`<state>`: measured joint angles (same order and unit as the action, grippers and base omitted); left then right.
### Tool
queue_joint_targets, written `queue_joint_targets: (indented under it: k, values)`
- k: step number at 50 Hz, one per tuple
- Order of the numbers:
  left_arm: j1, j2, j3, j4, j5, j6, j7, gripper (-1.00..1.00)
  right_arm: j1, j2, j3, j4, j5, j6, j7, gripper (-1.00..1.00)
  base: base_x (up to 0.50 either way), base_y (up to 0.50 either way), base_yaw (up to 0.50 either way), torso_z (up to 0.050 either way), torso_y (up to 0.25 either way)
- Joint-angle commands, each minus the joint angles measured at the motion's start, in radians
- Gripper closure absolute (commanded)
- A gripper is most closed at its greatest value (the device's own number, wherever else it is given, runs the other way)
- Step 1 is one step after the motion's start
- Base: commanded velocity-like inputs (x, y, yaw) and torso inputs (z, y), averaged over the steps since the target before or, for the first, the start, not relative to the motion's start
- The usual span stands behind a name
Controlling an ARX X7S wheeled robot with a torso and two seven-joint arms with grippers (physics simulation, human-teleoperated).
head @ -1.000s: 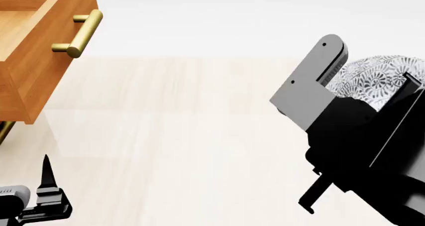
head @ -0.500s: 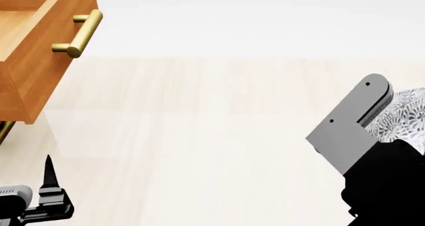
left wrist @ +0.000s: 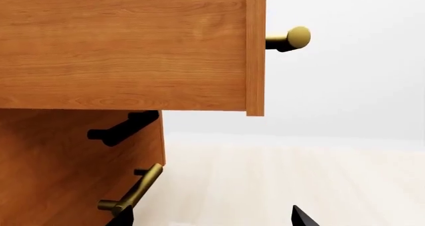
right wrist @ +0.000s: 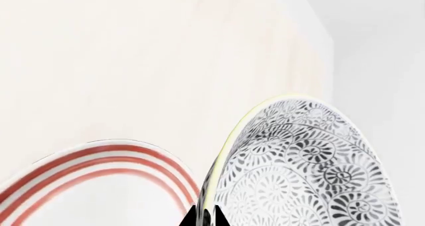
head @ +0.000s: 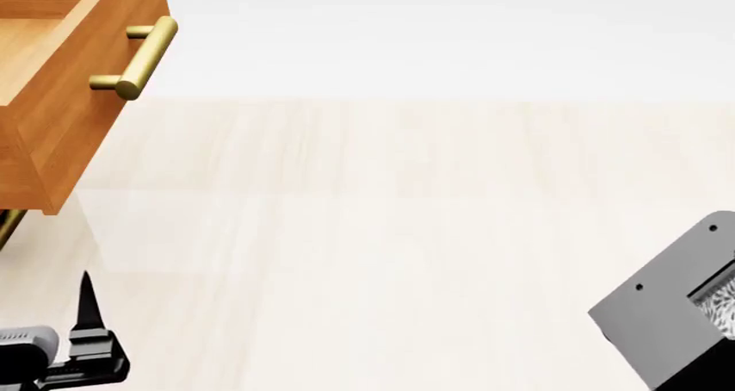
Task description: Put the bowl on the plate.
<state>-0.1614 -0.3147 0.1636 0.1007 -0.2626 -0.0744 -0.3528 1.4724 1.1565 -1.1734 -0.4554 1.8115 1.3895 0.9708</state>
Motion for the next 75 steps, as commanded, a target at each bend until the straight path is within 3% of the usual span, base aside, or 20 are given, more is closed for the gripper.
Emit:
queue_joint_targets:
  k: [1, 42, 56, 75]
  values:
    - [0.007, 0.006, 0.006, -0.041, 0.006, 0.044, 0.006, -1.0, -0.013, 0.051, -0.005, -0.05, 0.029, -0.035, 0.061, 1.0, 0.0, 0.0, 0.0, 0.0, 0.0]
    - [0.002, -0.001, 0.014, -0.053, -0.006, 0.054, 0.004, -1.0, -0.016, 0.137, -0.017, -0.106, 0.087, -0.074, 0.12, 1.0, 0.0, 0.0, 0.0, 0.0, 0.0]
    - [0.005, -0.002, 0.019, -0.062, -0.005, 0.062, 0.002, -1.0, -0.096, 0.122, -0.03, -0.14, 0.006, -0.164, 0.06, 1.0, 0.0, 0.0, 0.0, 0.0, 0.0]
    - [-0.002, -0.003, 0.026, -0.069, -0.007, 0.062, -0.001, -1.0, -0.197, 0.136, -0.077, -0.232, -0.015, -0.246, 0.112, 1.0, 0.0, 0.0, 0.0, 0.0, 0.001]
